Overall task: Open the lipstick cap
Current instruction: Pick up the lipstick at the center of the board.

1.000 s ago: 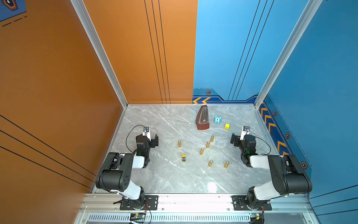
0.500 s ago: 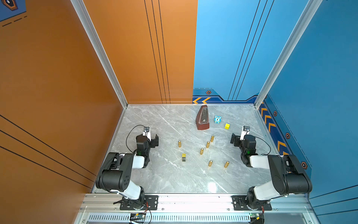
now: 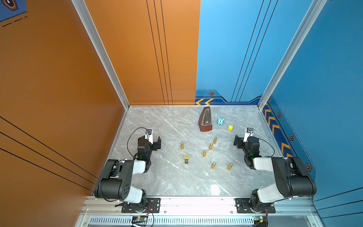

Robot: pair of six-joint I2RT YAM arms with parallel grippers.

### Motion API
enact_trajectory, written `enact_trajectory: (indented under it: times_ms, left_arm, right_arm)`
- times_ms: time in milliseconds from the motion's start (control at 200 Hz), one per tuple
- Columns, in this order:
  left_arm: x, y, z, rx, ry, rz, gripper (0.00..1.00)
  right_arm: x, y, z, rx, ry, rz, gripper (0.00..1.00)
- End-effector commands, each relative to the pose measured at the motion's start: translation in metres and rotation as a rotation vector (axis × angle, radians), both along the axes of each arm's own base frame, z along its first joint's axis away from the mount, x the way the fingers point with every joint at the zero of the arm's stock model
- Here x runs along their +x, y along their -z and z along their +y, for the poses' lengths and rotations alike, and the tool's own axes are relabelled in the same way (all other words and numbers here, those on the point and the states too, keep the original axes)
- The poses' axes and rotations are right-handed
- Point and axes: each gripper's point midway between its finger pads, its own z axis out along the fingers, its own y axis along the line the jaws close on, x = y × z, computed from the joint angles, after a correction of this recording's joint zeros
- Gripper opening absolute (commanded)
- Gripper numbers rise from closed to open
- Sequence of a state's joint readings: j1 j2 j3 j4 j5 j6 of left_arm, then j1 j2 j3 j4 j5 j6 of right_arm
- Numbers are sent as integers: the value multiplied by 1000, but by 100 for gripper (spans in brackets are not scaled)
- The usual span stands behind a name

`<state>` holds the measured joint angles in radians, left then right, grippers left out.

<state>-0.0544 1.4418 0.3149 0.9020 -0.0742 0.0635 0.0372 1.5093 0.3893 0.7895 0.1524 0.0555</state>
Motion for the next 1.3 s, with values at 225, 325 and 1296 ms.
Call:
enact_trajectory:
  times_ms: [225, 325, 1296]
  left_arm:
    - [-25, -32, 2, -26, -17, -113, 98]
    - [-35, -42, 5, -56, -39, -154, 99]
    - [-75, -94, -36, -487, -87, 89, 99]
  right_arm:
    - [5, -11, 1, 5, -9, -12, 100]
    - [7, -33, 2, -3, -9, 30, 100]
    - [-41, -123, 61, 514, -30, 254, 100]
